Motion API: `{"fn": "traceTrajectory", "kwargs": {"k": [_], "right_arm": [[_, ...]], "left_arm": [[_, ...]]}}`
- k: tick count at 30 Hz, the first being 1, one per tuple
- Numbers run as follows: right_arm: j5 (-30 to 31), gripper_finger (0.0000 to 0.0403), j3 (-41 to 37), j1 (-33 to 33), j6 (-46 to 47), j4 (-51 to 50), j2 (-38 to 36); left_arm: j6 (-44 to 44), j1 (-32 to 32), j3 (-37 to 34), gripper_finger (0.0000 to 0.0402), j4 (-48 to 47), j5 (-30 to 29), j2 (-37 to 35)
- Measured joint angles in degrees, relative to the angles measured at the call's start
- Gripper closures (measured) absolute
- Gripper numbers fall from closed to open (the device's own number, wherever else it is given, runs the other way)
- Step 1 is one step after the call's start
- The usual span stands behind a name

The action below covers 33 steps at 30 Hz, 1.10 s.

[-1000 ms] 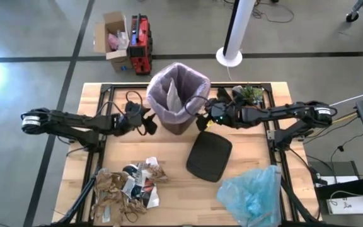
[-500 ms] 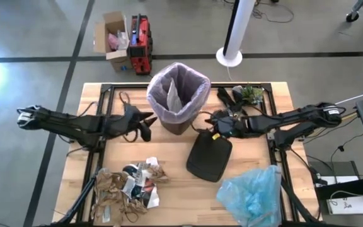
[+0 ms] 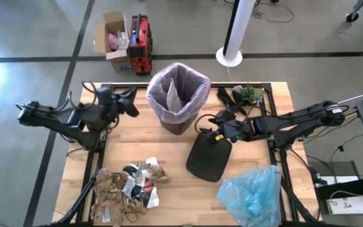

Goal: Place trash/remove bag and relplace
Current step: Put the brown napkin into the black trash bin

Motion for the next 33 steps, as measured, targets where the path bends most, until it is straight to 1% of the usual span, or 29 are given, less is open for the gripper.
{"fn": "traceTrajectory", "kwargs": {"k": [4, 7, 11, 13, 15, 18, 20, 22, 26, 29, 30, 31, 33], "right_arm": [[1.15, 0.0094, 2.53, -0.46, -2.94, -2.21, 0.32], [1.16, 0.0094, 4.25, -1.21, -5.08, -2.00, 0.43], [1.72, 0.0094, 6.56, -1.99, -7.34, -1.83, 0.50], [4.16, 0.0094, 7.68, -1.94, -8.01, -1.74, 0.52], [7.97, 0.0094, 8.68, -1.87, -8.64, -1.68, 0.51], [15.14, 0.0094, 9.62, -1.88, -9.77, -1.66, 0.52], [19.10, 0.0094, 9.77, -1.90, -9.07, -1.69, 0.65], [20.92, 0.0094, 9.57, -1.90, -7.74, -1.89, 0.72], [21.09, 0.0094, 9.14, -1.90, -6.75, -1.90, 0.84], [17.47, 0.0094, 9.23, -1.93, -6.78, -1.97, 0.94], [17.45, 0.0094, 9.41, -1.95, -6.80, -1.91, 0.95], [18.24, 0.0094, 9.63, -1.90, -6.84, -1.69, 0.94], [21.87, 0.0094, 9.81, -1.86, -7.03, -0.81, 0.92]], "left_arm": [[11.50, 3.61, 2.19, 0.0342, 1.15, -0.11, 0.37], [14.03, 5.71, 2.80, 0.0343, 3.49, -0.12, 0.49], [17.02, 6.22, 2.01, 0.0355, 7.06, -0.18, 0.24], [19.61, 6.22, 0.92, 0.0372, 10.72, -1.40, 0.24], [22.38, 6.22, -0.54, 0.0392, 16.14, -3.36, 0.23], [25.36, 6.37, -2.21, 0.0394, 23.06, -4.86, 0.11], [27.30, 6.37, -2.40, 0.0392, 23.71, -5.17, 0.09], [28.81, 6.37, -2.40, 0.0393, 23.70, -5.16, 0.19], [32.21, 6.37, -2.44, 0.0400, 23.68, -3.98, 0.17], [33.53, 6.37, -2.44, 0.0399, 23.66, -3.96, 0.17], [33.53, 6.37, -2.44, 0.0397, 23.66, -3.91, 0.17], [33.53, 6.37, -2.44, 0.0396, 23.68, -3.91, 0.17], [33.53, 6.37, -2.44, 0.0395, 23.66, -3.89, 0.19]]}}
